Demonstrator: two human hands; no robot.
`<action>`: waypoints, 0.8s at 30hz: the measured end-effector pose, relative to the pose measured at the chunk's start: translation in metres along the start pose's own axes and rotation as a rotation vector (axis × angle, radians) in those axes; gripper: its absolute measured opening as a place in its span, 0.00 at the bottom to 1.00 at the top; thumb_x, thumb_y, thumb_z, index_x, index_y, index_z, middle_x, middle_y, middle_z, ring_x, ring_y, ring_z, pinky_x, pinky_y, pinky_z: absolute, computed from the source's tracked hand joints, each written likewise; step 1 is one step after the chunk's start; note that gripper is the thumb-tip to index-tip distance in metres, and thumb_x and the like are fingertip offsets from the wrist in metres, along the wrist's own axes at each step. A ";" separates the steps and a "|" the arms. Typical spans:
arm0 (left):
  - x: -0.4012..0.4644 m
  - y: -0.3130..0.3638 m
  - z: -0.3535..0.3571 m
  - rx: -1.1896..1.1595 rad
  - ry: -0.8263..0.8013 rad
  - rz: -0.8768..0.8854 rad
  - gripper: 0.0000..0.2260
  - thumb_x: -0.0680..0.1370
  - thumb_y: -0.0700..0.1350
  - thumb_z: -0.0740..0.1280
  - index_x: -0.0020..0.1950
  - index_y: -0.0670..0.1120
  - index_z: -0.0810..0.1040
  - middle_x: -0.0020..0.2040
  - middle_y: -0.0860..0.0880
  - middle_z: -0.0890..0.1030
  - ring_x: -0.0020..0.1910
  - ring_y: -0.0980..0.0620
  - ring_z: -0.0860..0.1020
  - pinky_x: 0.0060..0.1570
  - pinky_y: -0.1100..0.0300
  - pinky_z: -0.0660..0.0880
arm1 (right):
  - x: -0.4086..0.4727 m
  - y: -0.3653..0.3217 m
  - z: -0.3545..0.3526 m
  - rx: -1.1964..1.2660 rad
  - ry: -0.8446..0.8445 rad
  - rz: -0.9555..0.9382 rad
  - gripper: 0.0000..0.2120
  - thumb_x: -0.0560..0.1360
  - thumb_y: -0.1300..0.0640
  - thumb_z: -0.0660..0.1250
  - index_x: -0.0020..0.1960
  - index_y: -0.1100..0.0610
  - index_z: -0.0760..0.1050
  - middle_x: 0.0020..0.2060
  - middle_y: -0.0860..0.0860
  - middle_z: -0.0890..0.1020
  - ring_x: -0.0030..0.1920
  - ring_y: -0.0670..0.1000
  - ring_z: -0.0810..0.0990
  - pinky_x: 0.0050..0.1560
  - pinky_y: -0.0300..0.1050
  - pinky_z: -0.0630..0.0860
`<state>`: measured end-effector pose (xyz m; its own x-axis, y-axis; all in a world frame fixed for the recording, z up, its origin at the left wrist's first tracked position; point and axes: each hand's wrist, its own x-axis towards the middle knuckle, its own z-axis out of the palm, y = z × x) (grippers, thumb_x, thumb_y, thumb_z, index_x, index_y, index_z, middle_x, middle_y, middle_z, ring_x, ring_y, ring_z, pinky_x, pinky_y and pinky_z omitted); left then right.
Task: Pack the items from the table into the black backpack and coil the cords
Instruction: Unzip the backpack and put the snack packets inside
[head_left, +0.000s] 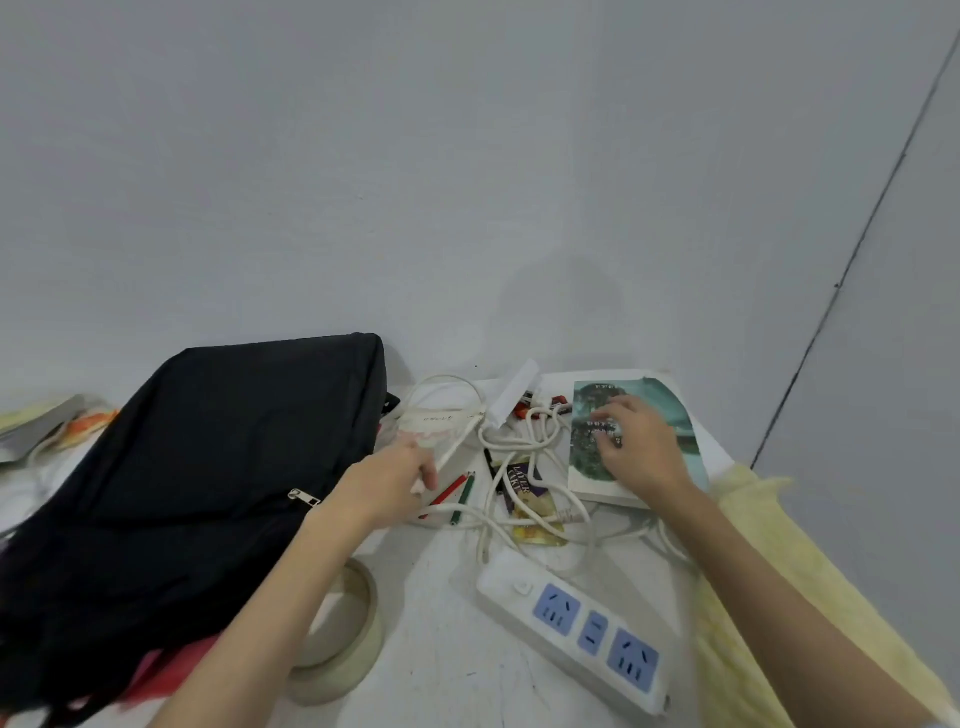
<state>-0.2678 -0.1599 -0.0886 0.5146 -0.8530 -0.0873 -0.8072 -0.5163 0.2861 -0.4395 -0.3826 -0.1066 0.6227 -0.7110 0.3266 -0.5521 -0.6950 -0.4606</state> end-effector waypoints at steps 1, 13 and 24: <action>0.003 0.004 0.000 0.015 -0.057 0.004 0.05 0.76 0.44 0.65 0.51 0.51 0.76 0.60 0.53 0.70 0.55 0.52 0.73 0.54 0.57 0.72 | -0.001 -0.005 0.002 0.021 -0.032 -0.044 0.11 0.76 0.59 0.63 0.58 0.56 0.78 0.63 0.53 0.73 0.63 0.53 0.70 0.63 0.47 0.66; 0.069 0.062 0.039 0.174 -0.020 0.109 0.16 0.80 0.55 0.58 0.65 0.52 0.74 0.65 0.47 0.71 0.66 0.45 0.66 0.64 0.49 0.60 | 0.038 0.009 -0.009 0.143 -0.079 -0.004 0.10 0.77 0.63 0.60 0.51 0.57 0.80 0.52 0.55 0.78 0.44 0.51 0.74 0.46 0.42 0.70; 0.098 0.071 0.054 0.375 -0.109 0.003 0.18 0.80 0.55 0.56 0.69 0.53 0.71 0.68 0.42 0.66 0.69 0.42 0.60 0.65 0.45 0.56 | 0.118 0.001 0.033 0.130 -0.228 -0.060 0.13 0.77 0.65 0.57 0.56 0.59 0.77 0.59 0.55 0.78 0.57 0.54 0.76 0.57 0.45 0.72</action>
<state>-0.2901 -0.2842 -0.1288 0.4944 -0.8475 -0.1933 -0.8689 -0.4884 -0.0808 -0.3489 -0.4637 -0.0956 0.7694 -0.6162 0.1686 -0.4435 -0.7052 -0.5532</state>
